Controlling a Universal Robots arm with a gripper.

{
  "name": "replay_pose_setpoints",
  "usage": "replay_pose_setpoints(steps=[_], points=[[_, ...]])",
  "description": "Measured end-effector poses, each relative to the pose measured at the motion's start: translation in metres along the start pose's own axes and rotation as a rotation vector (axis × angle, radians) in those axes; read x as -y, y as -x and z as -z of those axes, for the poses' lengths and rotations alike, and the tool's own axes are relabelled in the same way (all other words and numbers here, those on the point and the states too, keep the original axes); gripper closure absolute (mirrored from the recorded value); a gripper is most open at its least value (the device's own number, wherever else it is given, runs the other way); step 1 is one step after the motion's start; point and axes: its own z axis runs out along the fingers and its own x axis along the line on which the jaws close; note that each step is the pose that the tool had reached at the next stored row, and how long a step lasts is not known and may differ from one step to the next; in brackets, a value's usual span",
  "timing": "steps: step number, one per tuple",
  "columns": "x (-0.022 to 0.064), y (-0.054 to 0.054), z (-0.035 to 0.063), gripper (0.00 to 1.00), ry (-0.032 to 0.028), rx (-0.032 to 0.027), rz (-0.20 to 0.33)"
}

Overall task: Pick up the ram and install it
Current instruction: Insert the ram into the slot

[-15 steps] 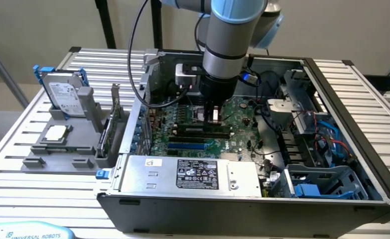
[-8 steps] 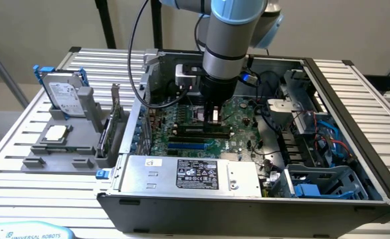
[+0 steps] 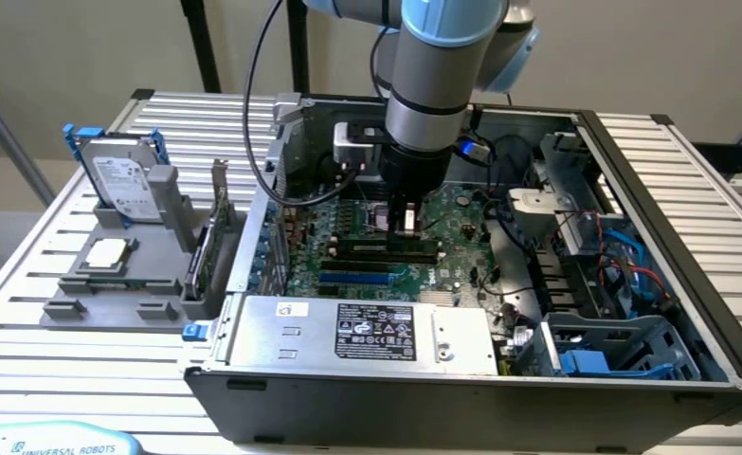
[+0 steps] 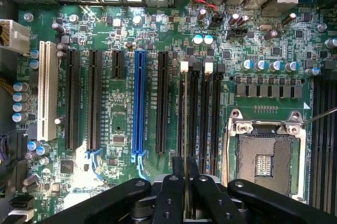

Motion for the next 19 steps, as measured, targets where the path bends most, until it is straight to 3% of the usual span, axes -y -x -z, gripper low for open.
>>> replay_pose_setpoints(steps=[19], points=[[0.0002,-0.0004,-0.0035,0.87,0.0002,0.0003,-0.026]])
